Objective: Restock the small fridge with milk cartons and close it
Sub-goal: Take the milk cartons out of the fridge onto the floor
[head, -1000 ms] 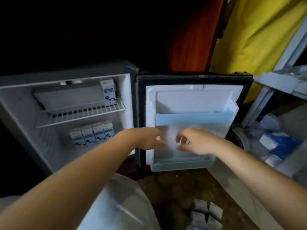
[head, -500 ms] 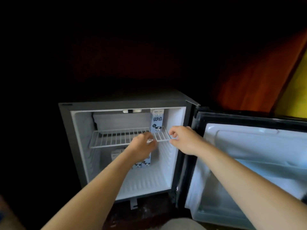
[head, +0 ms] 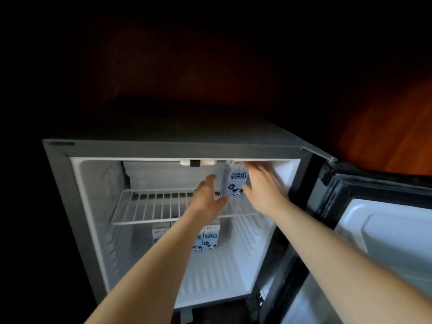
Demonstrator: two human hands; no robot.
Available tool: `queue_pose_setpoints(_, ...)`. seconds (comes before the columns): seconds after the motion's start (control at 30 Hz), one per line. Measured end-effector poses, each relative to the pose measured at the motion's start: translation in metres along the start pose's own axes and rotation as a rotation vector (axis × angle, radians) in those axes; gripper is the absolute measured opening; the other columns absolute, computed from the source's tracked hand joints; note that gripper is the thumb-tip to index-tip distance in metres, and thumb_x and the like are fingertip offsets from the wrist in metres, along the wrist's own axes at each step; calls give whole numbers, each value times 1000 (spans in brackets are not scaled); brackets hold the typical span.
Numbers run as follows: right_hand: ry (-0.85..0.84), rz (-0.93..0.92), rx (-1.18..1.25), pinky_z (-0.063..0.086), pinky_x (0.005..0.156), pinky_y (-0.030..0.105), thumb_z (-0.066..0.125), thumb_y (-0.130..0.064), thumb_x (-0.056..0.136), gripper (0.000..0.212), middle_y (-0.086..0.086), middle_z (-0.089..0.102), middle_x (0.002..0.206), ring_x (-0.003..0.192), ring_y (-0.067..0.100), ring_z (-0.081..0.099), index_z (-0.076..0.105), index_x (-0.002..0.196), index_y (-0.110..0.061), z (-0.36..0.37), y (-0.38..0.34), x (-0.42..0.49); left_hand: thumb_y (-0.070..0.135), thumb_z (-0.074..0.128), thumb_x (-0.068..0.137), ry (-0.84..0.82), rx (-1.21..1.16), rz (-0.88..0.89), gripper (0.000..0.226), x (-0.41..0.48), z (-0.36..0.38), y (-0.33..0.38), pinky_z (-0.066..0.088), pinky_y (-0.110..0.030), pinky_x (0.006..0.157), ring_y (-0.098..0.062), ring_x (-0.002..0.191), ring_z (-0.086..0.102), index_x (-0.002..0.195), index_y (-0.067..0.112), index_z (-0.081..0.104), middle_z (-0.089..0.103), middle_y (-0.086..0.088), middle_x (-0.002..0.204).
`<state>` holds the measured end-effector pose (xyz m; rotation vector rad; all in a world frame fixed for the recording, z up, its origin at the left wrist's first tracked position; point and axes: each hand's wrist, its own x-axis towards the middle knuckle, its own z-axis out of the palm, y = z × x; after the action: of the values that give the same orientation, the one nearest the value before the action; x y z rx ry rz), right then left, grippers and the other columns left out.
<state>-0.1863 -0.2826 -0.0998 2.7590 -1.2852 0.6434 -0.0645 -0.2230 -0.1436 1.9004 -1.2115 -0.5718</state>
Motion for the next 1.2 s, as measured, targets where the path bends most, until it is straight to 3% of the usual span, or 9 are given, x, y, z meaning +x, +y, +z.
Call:
queue_pose_setpoints(0.13,5,-7,-52,29,111,38,58,-21,90,64,3,34,147,137,28,29,26,145,-23,7,-2,1,24,58,91,4,-62,54,79,20,17,1,32,-42,110,-28,137,35,150,28,7,30,-5,152)
queue_pose_setpoints(0.23,57,-47,-187,29,111,40,59,-17,89,64,9,34,143,133,33,33,29,145,-21,5,-1,-1,26,56,92,29,-36,107,63,32,23,0,36,-34,105,-26,132,41,147,20,24,38,-6,148)
queue_pose_setpoints(0.33,76,-131,-340,34,108,42,65,-13,84,66,14,40,138,126,37,42,35,142,-18,1,1,0,24,58,91,70,-67,128,38,39,24,-5,40,-28,91,-24,119,52,126,17,47,54,-5,134)
queue_pose_setpoints(0.47,41,-119,-330,33,108,38,59,-16,90,57,10,43,138,127,32,44,35,141,-16,-3,-1,2,25,60,90,57,-45,175,26,35,22,-8,48,-34,94,-21,110,58,114,17,52,62,-2,122)
queue_pose_setpoints(0.6,33,-129,-295,42,98,35,54,-25,94,46,5,51,133,122,27,51,38,137,-18,-12,-10,-1,30,57,90,27,87,238,29,22,13,-8,49,-44,94,-22,108,60,117,20,51,63,-1,118)
queue_pose_setpoints(0.8,19,-131,-227,44,91,36,51,-41,92,46,3,53,127,119,24,50,41,128,-14,-27,-17,-27,29,57,91,12,224,303,28,-4,-11,-7,50,-41,92,-20,104,59,117,19,51,61,0,116)
queue_pose_setpoints(0.97,38,-207,-198,39,73,27,46,-46,94,40,-1,54,121,112,19,53,41,121,-16,-47,-20,-58,30,56,91,-7,353,398,24,-38,-25,-1,51,-36,84,-16,91,56,110,17,51,59,1,104)
queue_pose_setpoints(1.2,22,-165,-83,40,68,32,45,-47,94,37,-4,54,118,103,24,59,39,118,-20,-106,-9,-113,42,51,91,-54,451,547,45,-96,-36,40,48,-34,93,-13,108,54,132,24,44,56,6,123)
